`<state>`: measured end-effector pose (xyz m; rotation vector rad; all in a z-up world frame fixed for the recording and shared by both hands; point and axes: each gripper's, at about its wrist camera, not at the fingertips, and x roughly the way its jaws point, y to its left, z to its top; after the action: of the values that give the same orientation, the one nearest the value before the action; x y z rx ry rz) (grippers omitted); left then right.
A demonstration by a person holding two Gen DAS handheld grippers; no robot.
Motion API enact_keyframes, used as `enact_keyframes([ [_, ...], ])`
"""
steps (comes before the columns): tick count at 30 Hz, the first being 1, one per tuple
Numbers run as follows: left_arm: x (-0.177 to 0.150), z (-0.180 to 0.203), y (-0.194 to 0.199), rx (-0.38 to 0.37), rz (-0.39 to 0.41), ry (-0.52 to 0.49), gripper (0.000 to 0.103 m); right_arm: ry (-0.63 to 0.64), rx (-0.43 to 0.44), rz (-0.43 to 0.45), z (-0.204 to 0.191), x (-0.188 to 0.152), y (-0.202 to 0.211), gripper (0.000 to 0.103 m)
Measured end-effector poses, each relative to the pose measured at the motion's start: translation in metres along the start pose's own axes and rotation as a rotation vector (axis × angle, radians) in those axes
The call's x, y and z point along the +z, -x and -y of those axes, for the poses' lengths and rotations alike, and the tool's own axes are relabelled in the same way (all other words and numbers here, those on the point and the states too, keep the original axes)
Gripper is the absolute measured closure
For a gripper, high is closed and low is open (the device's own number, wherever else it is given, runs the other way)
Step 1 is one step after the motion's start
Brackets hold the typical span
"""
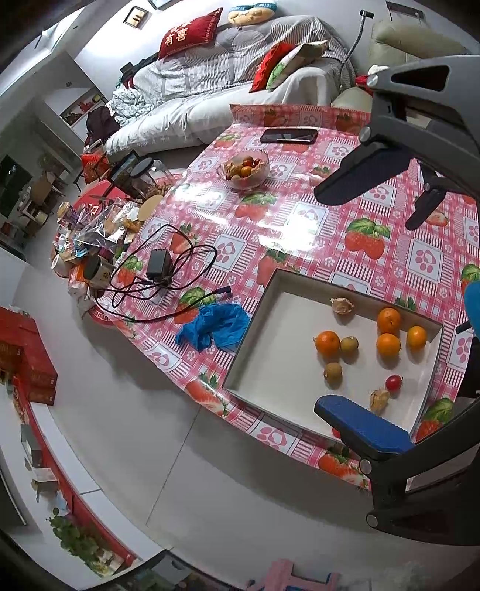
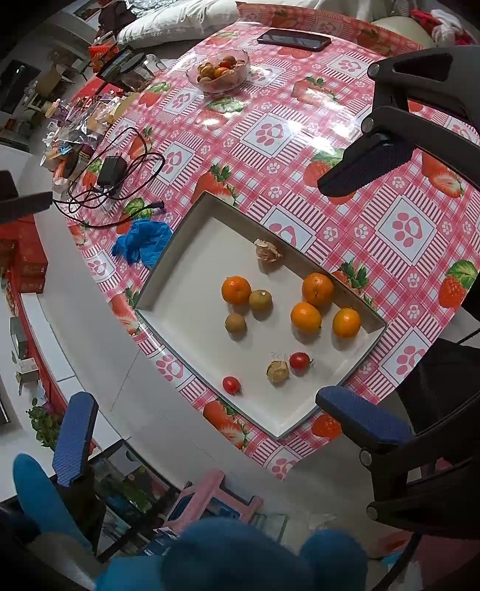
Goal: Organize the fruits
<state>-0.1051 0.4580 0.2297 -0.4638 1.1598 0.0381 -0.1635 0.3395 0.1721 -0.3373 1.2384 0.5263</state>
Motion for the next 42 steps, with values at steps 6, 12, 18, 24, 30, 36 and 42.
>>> enact_keyframes([
  [6,0.000,-0.003,-0.003,0.007,-0.007,0.008,0.000,0.003,0.001,-0.006,-0.001,-0.001,-0.003,0.000],
  [12,0.000,-0.005,-0.005,0.021,-0.006,0.008,0.000,0.003,0.004,-0.012,0.000,-0.001,-0.005,0.000],
  [18,-0.002,-0.012,-0.010,0.060,-0.011,0.000,0.000,-0.003,0.008,-0.024,0.003,0.000,-0.008,0.000],
  [24,-0.010,-0.027,-0.023,0.140,-0.038,-0.043,0.000,-0.024,0.013,-0.048,0.009,0.000,-0.014,0.000],
  [30,-0.036,-0.045,-0.046,0.257,-0.111,-0.119,0.000,-0.058,0.027,-0.087,0.019,0.000,-0.024,0.000],
  [36,-0.070,-0.050,-0.062,0.347,-0.165,-0.238,0.000,-0.118,0.045,-0.147,0.034,-0.005,-0.037,0.000],
  [42,-0.086,-0.053,-0.073,0.342,-0.219,-0.236,0.000,-0.153,0.032,-0.180,0.045,-0.003,-0.046,0.000],
])
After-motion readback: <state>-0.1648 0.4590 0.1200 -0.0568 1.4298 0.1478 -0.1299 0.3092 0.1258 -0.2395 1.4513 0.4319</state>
